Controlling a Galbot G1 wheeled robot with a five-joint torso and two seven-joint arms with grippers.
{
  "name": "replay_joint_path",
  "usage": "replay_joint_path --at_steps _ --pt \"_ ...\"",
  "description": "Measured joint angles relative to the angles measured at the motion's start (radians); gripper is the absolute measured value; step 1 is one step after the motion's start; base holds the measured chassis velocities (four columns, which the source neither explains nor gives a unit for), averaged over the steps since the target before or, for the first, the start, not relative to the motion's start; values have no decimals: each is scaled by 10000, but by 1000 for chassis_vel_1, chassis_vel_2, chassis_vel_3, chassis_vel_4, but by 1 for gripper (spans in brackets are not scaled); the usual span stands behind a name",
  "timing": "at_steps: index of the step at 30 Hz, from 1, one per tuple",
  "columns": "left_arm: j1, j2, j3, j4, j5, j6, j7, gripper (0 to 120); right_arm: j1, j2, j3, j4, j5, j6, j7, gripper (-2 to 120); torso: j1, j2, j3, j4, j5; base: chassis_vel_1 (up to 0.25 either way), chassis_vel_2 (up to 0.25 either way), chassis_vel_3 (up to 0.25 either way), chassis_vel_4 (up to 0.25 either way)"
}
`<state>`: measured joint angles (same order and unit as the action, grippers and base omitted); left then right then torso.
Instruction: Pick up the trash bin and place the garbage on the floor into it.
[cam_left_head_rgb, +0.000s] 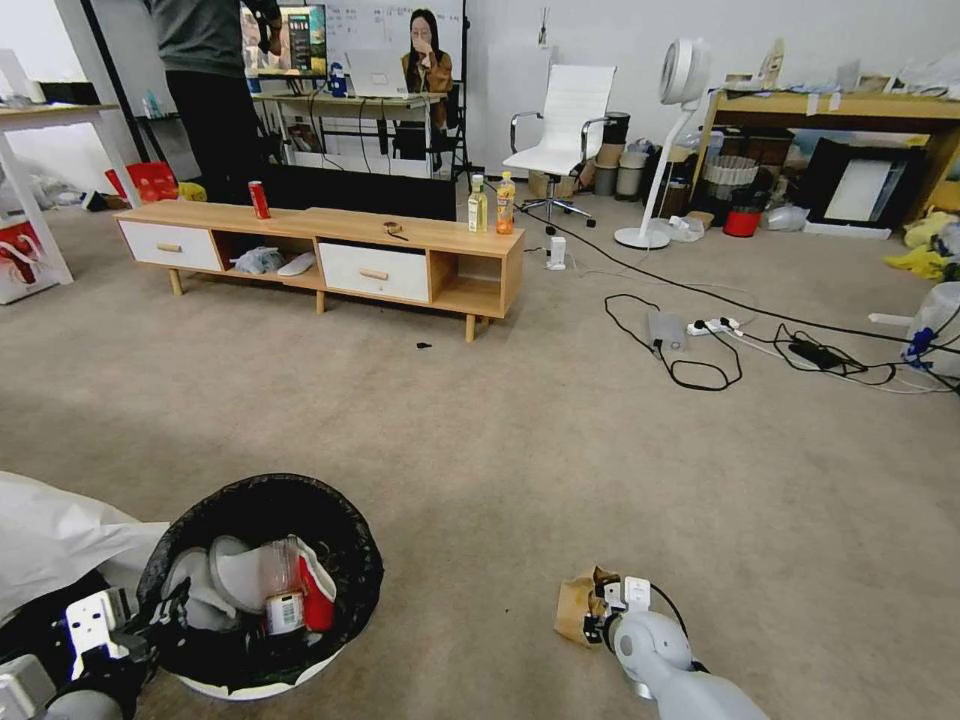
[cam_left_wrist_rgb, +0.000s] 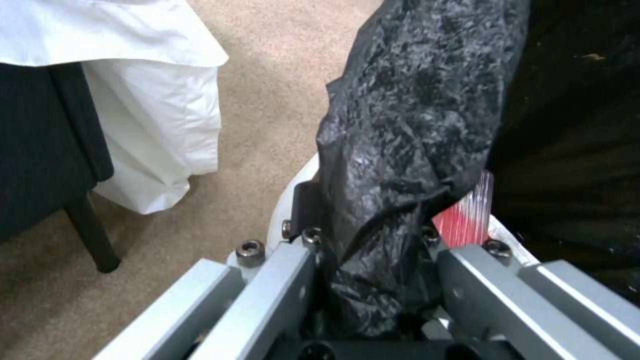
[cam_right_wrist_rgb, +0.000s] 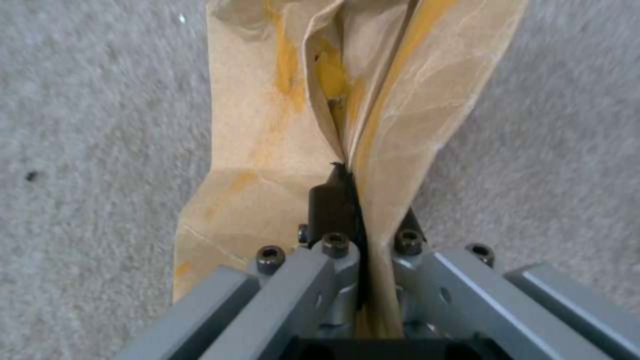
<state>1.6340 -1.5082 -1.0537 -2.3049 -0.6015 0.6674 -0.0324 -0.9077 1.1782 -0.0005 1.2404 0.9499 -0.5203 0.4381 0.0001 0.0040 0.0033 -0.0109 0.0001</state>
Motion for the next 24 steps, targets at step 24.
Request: replay_joint_path --at_steps 24 --pt "-149 120 216 -138 -213 273 -261 5 640 -3648 -235 8324 1976 1279 529 0 0 1 -2 1 -5 0 0 0 0"
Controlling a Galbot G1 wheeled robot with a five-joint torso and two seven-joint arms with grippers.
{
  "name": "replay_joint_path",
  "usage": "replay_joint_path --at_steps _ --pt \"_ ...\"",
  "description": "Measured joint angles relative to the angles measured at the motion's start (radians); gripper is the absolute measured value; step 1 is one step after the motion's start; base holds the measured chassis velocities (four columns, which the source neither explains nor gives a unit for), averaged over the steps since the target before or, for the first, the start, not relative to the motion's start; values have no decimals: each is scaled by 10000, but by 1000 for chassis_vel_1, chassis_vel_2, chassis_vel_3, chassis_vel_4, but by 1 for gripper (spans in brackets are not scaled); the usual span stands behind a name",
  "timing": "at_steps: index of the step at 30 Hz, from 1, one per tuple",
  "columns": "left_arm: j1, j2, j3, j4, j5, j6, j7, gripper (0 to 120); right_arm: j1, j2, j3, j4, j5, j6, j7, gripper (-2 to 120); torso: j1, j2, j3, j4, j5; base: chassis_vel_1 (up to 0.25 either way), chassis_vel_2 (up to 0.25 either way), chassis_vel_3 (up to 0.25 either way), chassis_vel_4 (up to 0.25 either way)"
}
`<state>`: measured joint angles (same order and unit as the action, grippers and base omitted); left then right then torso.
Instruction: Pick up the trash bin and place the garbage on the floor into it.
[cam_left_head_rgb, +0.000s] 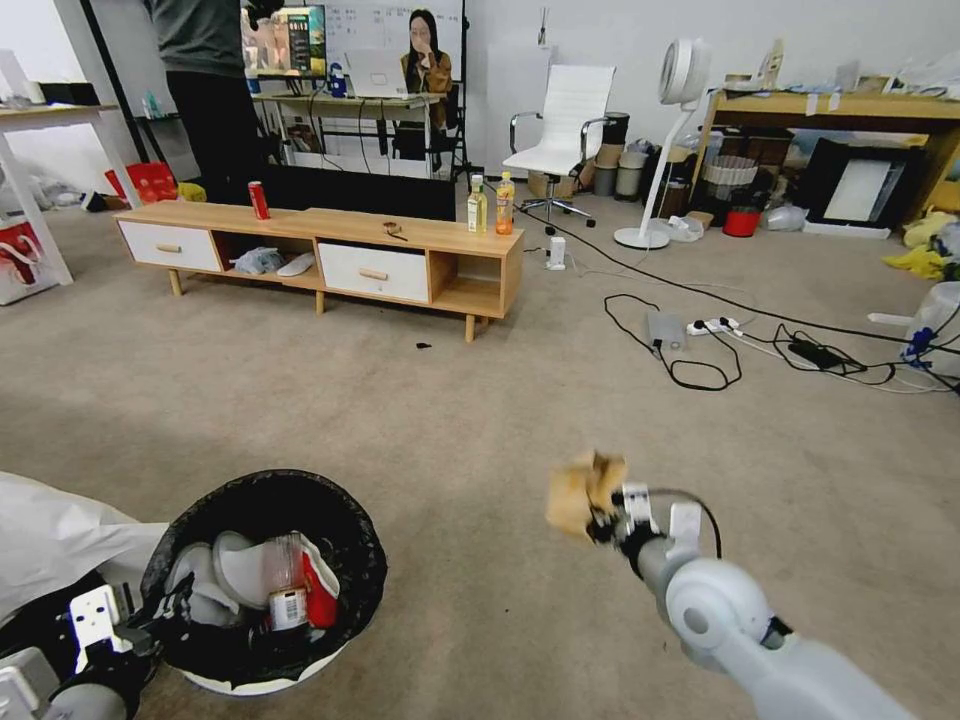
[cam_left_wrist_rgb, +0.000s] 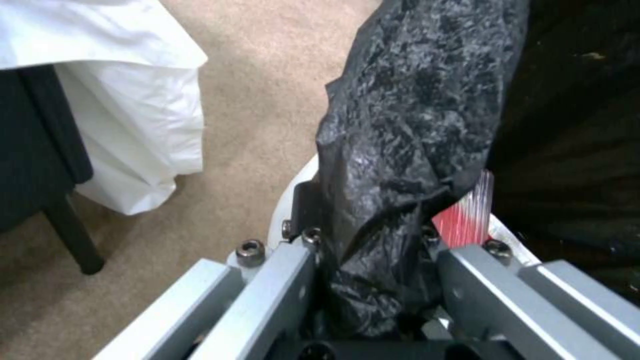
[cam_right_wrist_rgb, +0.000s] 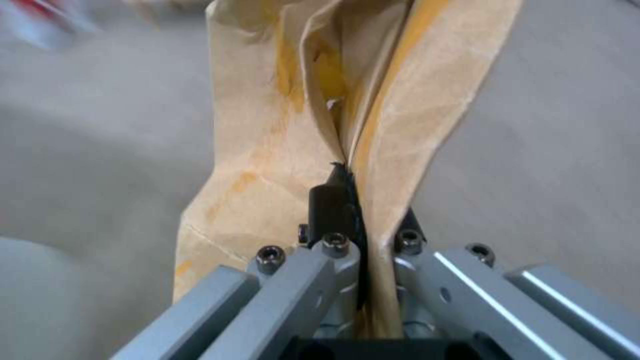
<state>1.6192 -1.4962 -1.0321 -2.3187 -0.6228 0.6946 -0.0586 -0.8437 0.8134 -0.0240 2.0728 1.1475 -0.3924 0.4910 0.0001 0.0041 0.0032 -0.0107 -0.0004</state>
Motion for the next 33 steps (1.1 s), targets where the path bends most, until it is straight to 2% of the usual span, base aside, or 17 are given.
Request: replay_joint_path --at_steps 2,3,4,5,7,15,26,33 --pt "-2 32 85 -59 -17 48 -39 5 1124 -65 -472 874 851 237 10 0 -1 0 0 1 4 0 0 0 0" --pt "-2 32 85 -59 -17 48 -39 5 1124 -65 -472 874 851 237 10 0 -1 0 0 1 4 0 0 0 0" --pt "0 46 137 -104 -38 77 -55 5 1836 51 -861 1255 1339 344 74 0 0 1 0 2 -2 0 0 0 0" --pt "0 46 137 -104 -38 77 -55 5 1836 51 -861 1255 1339 344 74 0 0 1 0 2 -2 0 0 0 0" --pt "7 77 193 -169 -38 106 -95 5 2831 314 -1509 1645 1958 490 88 0 0 1 0 0 2 0 0 0 0" --pt "44 170 200 -321 -53 153 -118 5 4856 982 -3194 1895 3177 794 -69 0 0 0 0 0 2 0 0 0 0" --pt "50 235 95 -417 -150 169 -119 5 6183 1574 -5370 1798 3555 1007 -272 0 -1 0 1 0 2 0 0 0 0" --pt "69 259 30 -536 -238 177 -133 5 6375 1872 -6443 1387 3786 588 73 0 -1 -2 1 -1 3 0 0 0 0"
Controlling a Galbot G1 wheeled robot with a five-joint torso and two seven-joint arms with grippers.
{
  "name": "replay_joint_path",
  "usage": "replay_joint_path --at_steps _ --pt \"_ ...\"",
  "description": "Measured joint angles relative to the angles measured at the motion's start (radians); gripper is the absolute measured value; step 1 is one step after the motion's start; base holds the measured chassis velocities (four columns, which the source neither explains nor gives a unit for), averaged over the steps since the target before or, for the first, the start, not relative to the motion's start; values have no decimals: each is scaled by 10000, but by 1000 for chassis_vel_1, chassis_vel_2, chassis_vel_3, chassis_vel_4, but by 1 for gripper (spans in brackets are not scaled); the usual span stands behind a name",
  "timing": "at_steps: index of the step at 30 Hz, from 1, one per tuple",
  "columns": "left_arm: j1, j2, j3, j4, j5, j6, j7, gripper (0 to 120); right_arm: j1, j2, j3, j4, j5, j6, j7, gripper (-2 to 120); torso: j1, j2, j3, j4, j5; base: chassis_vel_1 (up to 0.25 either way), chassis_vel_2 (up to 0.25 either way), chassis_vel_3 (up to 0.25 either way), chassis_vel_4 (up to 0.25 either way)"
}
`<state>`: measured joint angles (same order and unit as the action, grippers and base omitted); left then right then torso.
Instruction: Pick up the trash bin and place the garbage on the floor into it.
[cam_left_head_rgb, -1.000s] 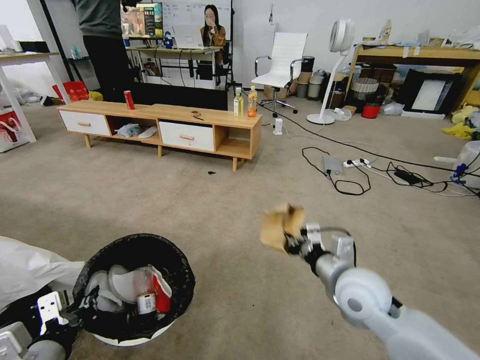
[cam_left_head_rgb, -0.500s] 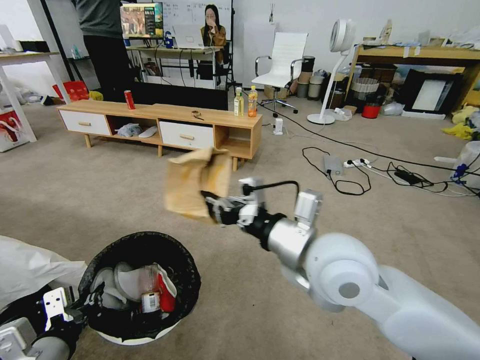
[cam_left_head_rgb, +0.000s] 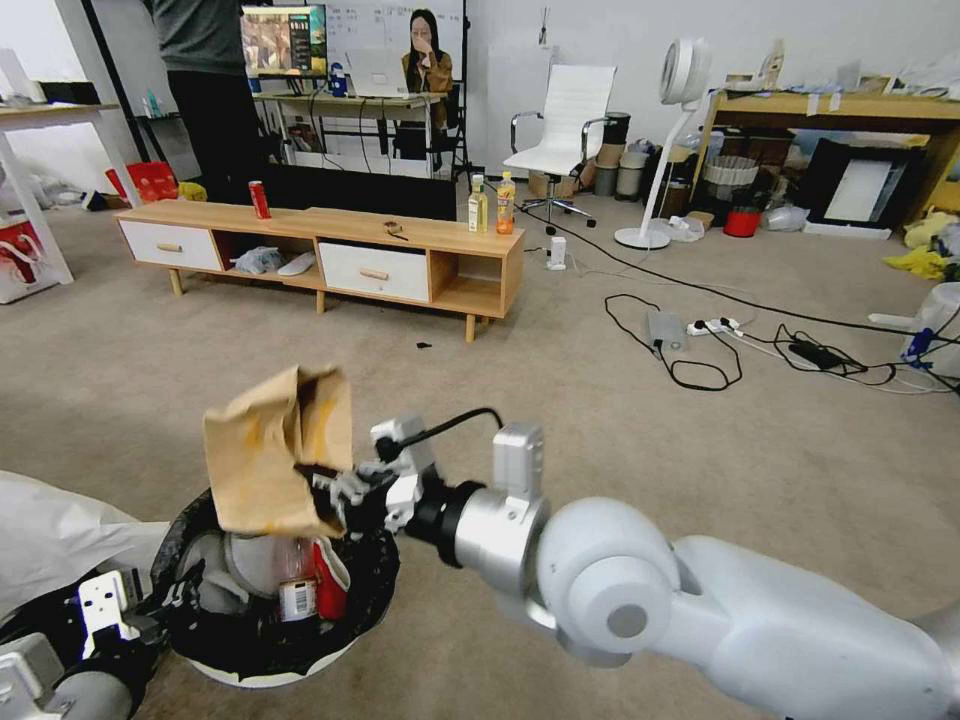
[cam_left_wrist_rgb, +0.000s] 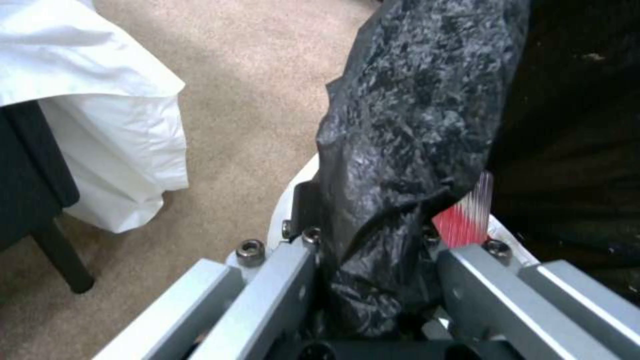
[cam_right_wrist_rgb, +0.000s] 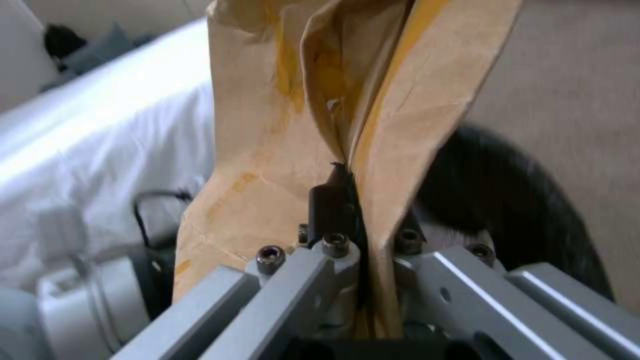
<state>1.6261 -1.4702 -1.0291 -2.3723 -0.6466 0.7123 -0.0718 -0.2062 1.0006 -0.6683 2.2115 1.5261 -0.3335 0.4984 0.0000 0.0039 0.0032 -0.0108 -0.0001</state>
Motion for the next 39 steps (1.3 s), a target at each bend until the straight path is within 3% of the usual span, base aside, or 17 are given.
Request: replay_joint_path --at_steps 12,21,32,36,39 --pt "-26 -4 -52 -73 -115 14 -37 5 -137 480 -890 -709 -267 -420 419 0 0 0 0 0 0 0 0 0 0" --pt "-34 -75 -25 -94 -124 14 -29 5 -216 1353 -1361 -1348 -398 -673 840 0 0 0 0 1 -1 0 0 0 0" --pt "-84 -104 50 -37 -95 15 6 5 -454 1394 -1349 -1632 -550 -732 1046 0 1 0 0 0 0 0 0 0 0" --pt "-93 -104 77 -7 -81 13 13 5 -584 1293 -1329 -1662 -620 -742 1086 10 0 0 0 -2 1 0 0 0 0" --pt "-109 -106 104 45 -62 11 20 5 -760 1292 -1307 -1777 -720 -744 1125 26 0 0 0 0 1 0 0 0 0"
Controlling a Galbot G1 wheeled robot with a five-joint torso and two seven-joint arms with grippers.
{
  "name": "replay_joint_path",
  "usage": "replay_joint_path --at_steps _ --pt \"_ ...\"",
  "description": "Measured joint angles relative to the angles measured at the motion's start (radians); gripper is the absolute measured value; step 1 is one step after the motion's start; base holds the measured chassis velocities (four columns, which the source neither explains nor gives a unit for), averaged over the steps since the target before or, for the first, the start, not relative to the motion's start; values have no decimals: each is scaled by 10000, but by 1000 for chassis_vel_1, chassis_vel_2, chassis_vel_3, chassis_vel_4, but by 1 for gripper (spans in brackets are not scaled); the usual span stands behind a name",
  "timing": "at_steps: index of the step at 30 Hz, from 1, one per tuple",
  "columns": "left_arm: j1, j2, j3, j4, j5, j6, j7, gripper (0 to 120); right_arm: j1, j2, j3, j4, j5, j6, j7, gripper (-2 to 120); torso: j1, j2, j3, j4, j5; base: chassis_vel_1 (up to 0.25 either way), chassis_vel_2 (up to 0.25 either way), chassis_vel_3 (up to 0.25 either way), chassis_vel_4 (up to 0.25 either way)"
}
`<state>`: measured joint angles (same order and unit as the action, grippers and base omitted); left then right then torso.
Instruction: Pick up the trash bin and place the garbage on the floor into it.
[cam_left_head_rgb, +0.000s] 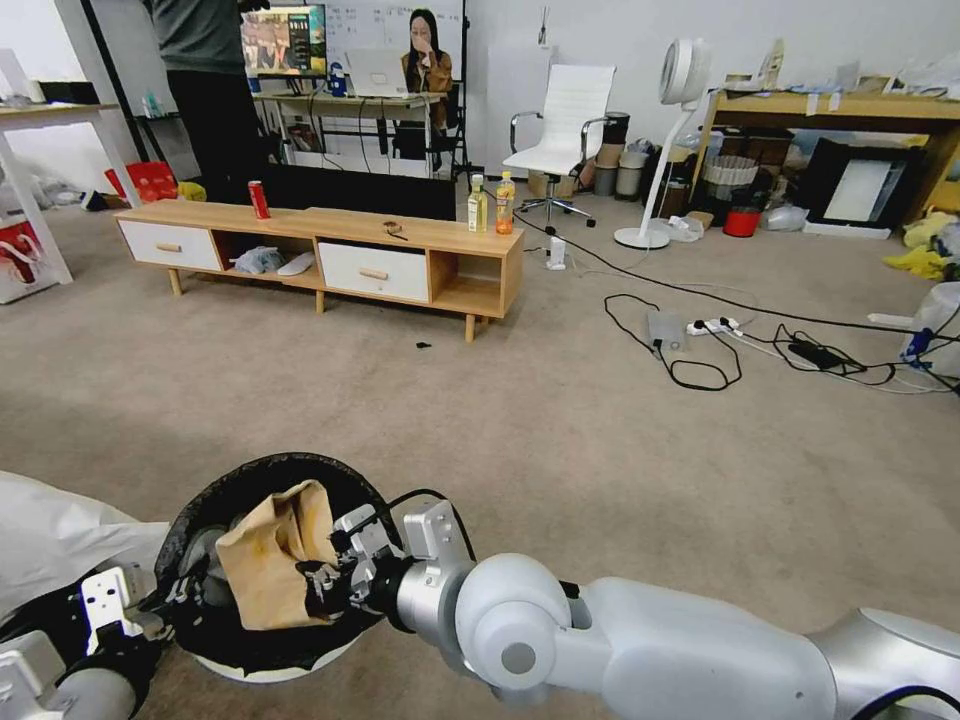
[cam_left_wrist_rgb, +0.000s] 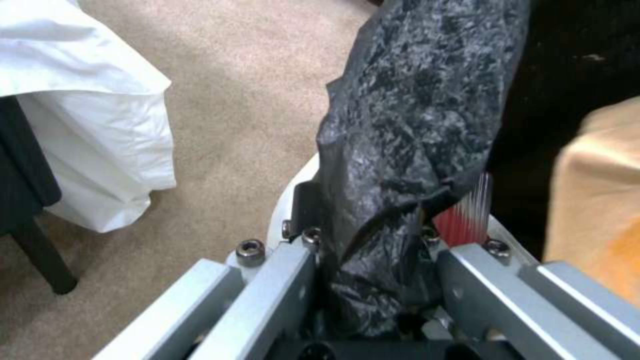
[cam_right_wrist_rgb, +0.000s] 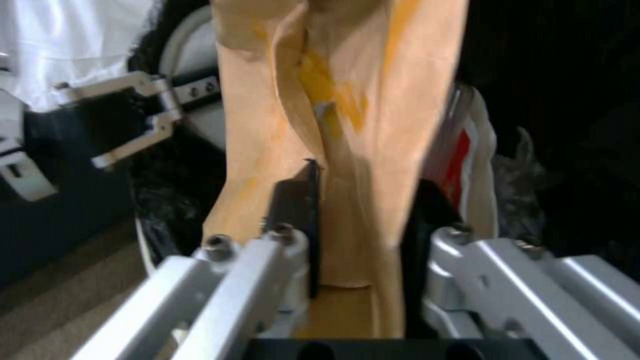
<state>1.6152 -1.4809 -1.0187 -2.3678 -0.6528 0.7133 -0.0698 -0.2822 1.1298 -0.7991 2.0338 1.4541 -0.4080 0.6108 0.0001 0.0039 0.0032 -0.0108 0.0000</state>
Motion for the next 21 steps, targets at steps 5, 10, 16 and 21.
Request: replay_joint_path --at_steps 5,10,16,21 --pt "-9 0 1 31 1 -5 8 5 -68 -57 38 -26 -24 0 0 39 0 0 0 0 0 0 0 0 0" --pt "-39 0 46 79 20 -11 17 5 -86 -94 102 7 -31 0 -18 58 0 1 0 0 0 0 0 0 0" --pt "-45 13 59 144 39 -18 20 5 -93 -133 384 244 -43 16 -37 83 0 0 0 0 0 0 0 0 0" --pt "-56 29 52 177 41 -22 23 5 -99 -209 731 529 -92 32 -37 95 0 0 0 0 0 0 0 0 0"
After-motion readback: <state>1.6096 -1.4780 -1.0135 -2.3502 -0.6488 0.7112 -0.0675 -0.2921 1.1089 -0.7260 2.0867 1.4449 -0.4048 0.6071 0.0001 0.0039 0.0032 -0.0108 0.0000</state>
